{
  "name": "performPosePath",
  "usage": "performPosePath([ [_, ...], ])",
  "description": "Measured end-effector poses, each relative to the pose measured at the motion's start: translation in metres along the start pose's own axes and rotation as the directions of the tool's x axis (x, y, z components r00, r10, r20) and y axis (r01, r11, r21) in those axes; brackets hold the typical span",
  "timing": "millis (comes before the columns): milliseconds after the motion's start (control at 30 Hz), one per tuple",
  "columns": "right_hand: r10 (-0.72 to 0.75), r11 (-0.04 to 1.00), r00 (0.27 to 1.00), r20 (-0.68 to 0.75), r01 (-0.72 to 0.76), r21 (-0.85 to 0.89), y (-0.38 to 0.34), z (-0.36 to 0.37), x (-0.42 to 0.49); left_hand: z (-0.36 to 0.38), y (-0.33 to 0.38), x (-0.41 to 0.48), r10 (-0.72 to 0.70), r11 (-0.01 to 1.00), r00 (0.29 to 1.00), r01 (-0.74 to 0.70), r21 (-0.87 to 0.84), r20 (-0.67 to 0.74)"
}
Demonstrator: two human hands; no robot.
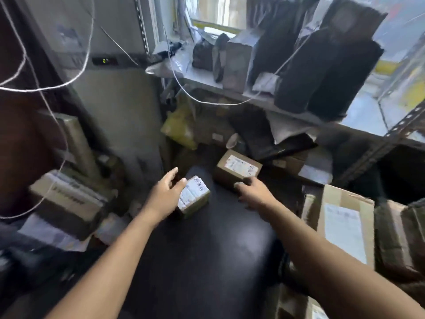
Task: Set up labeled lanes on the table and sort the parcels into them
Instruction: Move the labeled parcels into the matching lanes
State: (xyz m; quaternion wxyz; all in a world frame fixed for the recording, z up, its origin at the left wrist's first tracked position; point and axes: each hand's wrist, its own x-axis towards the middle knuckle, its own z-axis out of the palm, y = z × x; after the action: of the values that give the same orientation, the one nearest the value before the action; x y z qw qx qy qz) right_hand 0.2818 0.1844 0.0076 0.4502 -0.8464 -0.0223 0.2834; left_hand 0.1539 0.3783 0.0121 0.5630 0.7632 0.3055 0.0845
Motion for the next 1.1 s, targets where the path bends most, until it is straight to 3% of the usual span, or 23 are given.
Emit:
performPosePath([
  [200, 0.258, 0.941, 0.946, 0.198, -0.292, 0.169, 0.046, 0.093, 0.045, 0.007, -0.087, 0.057, -0.153, 0.96, 0.988, 0.146, 0.237, 0.01],
  [367, 0.309, 0.884, 0.909, 0.279, -0.383, 0.268, 0.068, 0.154, 0.065, 0.012, -0.125, 0.101, -0.18, 0.937, 0.983, 0.181, 0.299, -0.03],
  [533, 0.202, 0.873, 0.923, 0.328, -0.321, 0.367, 0.07, 0.183, 0.073, 0.022, -0.14, 0.109, -0.143, 0.963, 0.987, 0.121, 0.24, 0.075],
  [700, 0.128, 0.865, 0.93, 0.344, -0.274, 0.42, 0.064, 0.182, 0.064, 0.025, -0.14, 0.087, -0.099, 0.967, 0.994, 0.085, 0.239, 0.048],
  [967, -0.068, 0.864, 0.985, 0.161, -0.022, 0.503, 0.066, 0.146, 0.007, 0.042, -0.116, 0.011, 0.027, 1.0, 0.998, -0.027, -0.005, -0.049],
  [1100, -0.103, 0.847, 0.989, 0.102, 0.033, 0.531, 0.062, 0.109, -0.029, 0.053, -0.086, -0.041, 0.083, 0.991, 0.995, -0.089, -0.099, -0.058],
])
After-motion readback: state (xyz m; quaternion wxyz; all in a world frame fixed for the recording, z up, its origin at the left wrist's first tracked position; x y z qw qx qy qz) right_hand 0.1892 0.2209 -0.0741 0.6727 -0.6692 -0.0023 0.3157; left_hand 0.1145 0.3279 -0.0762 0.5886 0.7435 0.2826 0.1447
